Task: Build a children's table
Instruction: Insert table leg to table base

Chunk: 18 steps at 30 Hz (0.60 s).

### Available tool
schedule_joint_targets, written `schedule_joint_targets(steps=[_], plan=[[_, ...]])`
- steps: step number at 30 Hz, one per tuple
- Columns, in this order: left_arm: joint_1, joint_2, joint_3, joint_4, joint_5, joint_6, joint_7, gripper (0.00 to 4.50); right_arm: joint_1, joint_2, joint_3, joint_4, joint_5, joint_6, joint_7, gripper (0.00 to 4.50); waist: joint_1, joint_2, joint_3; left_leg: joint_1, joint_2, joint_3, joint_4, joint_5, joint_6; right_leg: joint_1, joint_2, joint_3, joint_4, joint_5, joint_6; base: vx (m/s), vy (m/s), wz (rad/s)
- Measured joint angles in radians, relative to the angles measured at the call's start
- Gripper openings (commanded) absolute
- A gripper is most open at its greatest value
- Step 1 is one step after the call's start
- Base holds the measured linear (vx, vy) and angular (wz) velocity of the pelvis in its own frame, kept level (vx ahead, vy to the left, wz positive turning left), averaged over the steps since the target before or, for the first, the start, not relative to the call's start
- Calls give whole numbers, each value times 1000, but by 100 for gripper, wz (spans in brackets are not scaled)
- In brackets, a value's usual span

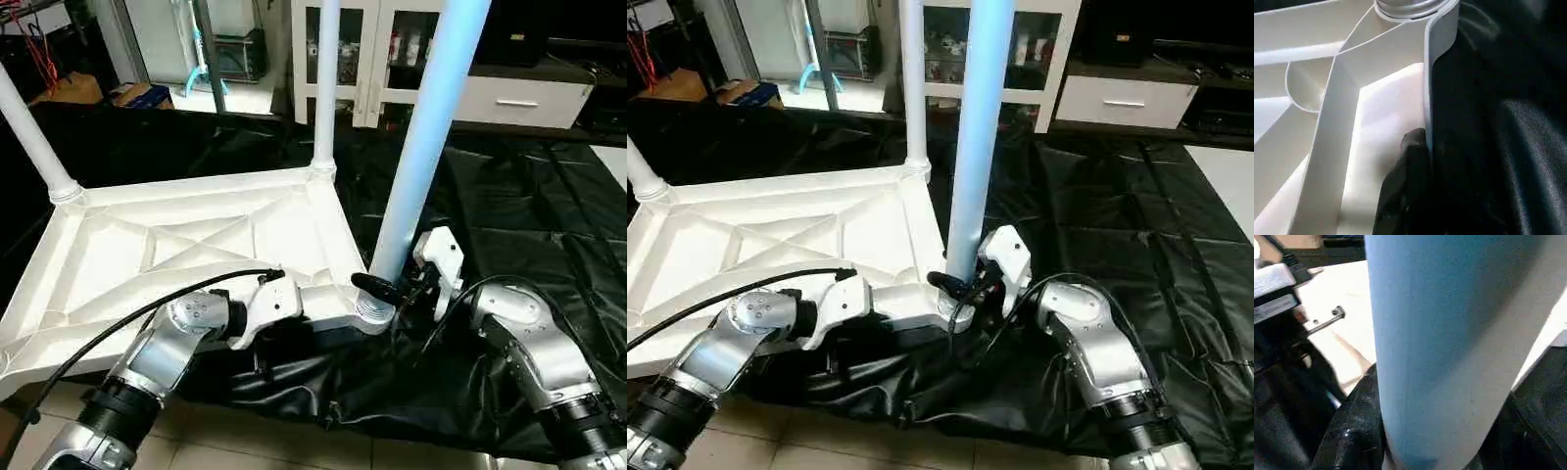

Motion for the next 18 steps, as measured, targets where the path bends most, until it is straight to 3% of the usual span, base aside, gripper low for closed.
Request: schedule_joint_targets(steps=[5, 10, 13, 16, 18], plan=[[-14, -63, 1, -10, 31, 90, 89, 1, -10, 67, -24, 25, -58, -15, -185, 185, -7, 4, 3, -1, -1, -5, -3, 0, 0, -1, 0, -3, -13, 0, 0, 0, 0, 0], [-38, -160, 10, 3, 44, 181, 201, 1, -64, 146, -59, 116, -76, -40, -394, 185, -35, 14, 13, -3, -4, -6, -3, -1, 1, -2, -1, -6, -29, 0, 1, 0, 0, 0], [-74, -226, 31, 42, 43, 200, 260, 1, -127, 203, -108, 193, -74, -42, -528, 185, -47, 10, 26, -4, -6, -6, -4, -2, 4, -2, -3, -9, -32, -1, 0, 0, 0, 0], [-95, -273, 37, 53, 41, 215, 301, 1, -175, 225, -133, 244, -76, -45, -627, 185, -49, 6, 39, -10, -2, -13, -7, -4, 7, 1, -7, -31, -48, -3, -4, 0, 0, 0], [-120, -316, 38, 68, 39, 249, 337, 1, -226, 248, -144, 316, -96, -63, -738, 185, -46, 7, 45, -15, -4, -15, -6, -4, 7, 0, -8, -34, -50, -4, -6, 0, 0, 0]])
